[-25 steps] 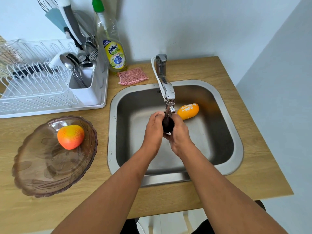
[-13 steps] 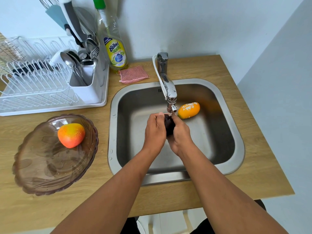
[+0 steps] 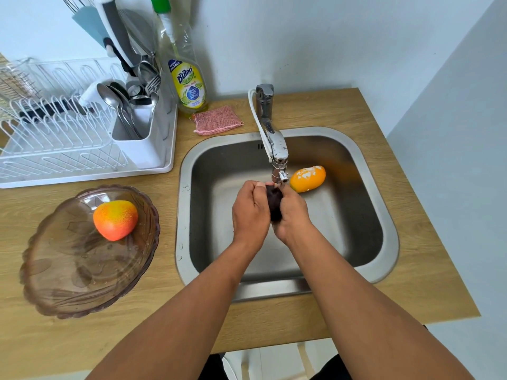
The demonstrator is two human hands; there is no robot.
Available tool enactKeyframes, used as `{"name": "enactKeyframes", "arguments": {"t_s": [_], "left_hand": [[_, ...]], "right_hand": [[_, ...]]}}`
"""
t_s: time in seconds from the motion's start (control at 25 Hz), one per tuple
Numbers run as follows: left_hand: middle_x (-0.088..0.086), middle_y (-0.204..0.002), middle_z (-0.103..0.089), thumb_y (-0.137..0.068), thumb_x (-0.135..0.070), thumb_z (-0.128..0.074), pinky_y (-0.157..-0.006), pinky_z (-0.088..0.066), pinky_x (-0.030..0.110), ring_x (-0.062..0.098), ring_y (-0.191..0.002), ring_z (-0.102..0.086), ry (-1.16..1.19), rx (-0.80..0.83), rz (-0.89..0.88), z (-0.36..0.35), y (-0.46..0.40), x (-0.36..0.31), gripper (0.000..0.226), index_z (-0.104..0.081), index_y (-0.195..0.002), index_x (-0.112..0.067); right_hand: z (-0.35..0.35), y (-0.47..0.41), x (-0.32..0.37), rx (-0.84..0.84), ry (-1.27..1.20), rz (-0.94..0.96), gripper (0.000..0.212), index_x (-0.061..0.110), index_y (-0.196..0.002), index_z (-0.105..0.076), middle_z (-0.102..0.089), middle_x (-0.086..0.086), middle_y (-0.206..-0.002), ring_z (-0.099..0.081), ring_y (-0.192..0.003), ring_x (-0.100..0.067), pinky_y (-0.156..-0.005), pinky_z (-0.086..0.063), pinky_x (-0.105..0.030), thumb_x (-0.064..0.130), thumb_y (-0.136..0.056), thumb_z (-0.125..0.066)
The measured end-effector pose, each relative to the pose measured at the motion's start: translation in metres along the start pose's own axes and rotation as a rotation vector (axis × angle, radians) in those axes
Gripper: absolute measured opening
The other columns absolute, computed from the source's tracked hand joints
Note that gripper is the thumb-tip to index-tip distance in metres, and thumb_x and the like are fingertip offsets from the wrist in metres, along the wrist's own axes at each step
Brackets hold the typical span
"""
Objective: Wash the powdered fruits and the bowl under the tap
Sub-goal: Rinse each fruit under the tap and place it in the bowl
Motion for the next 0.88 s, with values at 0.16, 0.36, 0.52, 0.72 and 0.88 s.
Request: {"name": "enactKeyframes", "arguments": {"t_s": [0.16, 0.36, 0.52, 0.72, 0.88], "left_hand": [[0.001, -0.082, -0.061, -0.101, -0.025, -0.044, -0.069, -0.05, 0.029, 0.017, -0.078, -0.056, 0.03, 0.02, 0.118, -0.003, -0.013, 0.009, 0.025, -0.06, -0.084, -0.017], [0.014, -0.098, -0.075, -0.104, -0.045, -0.048, -0.083, -0.064, 0.046, 0.03, -0.095, -0.073, 0.237, 0.137, 0.587, -0.013, -0.023, 0.04, 0.041, -0.071, -0.101, -0.011], [0.01, -0.099, -0.074, -0.094, -0.057, -0.057, -0.089, -0.062, 0.052, 0.022, -0.094, -0.073, 0.097, 0.163, 0.317, -0.029, -0.004, 0.03, 0.049, -0.065, -0.107, -0.011], [-0.003, -0.093, -0.067, -0.098, -0.04, -0.054, -0.081, -0.053, 0.039, 0.014, -0.089, -0.063, 0.047, 0.076, 0.168, -0.018, -0.004, 0.016, 0.022, -0.058, -0.098, -0.018], [0.001, -0.084, -0.064, -0.099, -0.029, -0.049, -0.07, -0.047, 0.035, 0.017, -0.08, -0.056, 0.21, 0.06, 0.281, -0.015, -0.011, 0.021, 0.026, -0.065, -0.081, -0.019]], "right_hand": [[-0.002, 0.002, 0.008, 0.05, 0.108, 0.108, 0.023, 0.019, -0.098, -0.068, -0.071, -0.013, -0.104, -0.067, -0.096, -0.028, -0.074, -0.057, -0.039, 0.02, -0.105, -0.047], [0.002, 0.01, 0.007, 0.119, 0.327, 0.308, 0.015, 0.038, -0.094, -0.072, -0.072, -0.008, -0.117, -0.07, -0.109, -0.023, -0.089, -0.061, -0.045, 0.032, -0.101, -0.06], [0.012, -0.005, 0.022, -0.122, 0.302, 0.228, 0.028, 0.021, -0.067, -0.066, -0.068, -0.001, -0.072, -0.065, -0.077, -0.025, -0.064, -0.053, -0.033, 0.016, -0.093, -0.056], [0.011, -0.008, 0.011, -0.039, 0.128, -0.014, 0.021, 0.019, -0.08, -0.071, -0.072, -0.004, -0.078, -0.068, -0.077, -0.024, -0.067, -0.055, -0.033, 0.023, -0.095, -0.057], [0.01, -0.001, 0.008, 0.055, 0.065, 0.004, 0.019, 0.017, -0.107, -0.07, -0.074, -0.009, -0.1, -0.07, -0.091, -0.024, -0.073, -0.058, -0.037, 0.028, -0.101, -0.057]]}}
Point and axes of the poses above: each hand's wrist, its own y-axis away from the middle knuckle, its own z-axis out of the back of the hand, x = y × z, the point moved 8 cm from there along -y, towards the middle knuckle
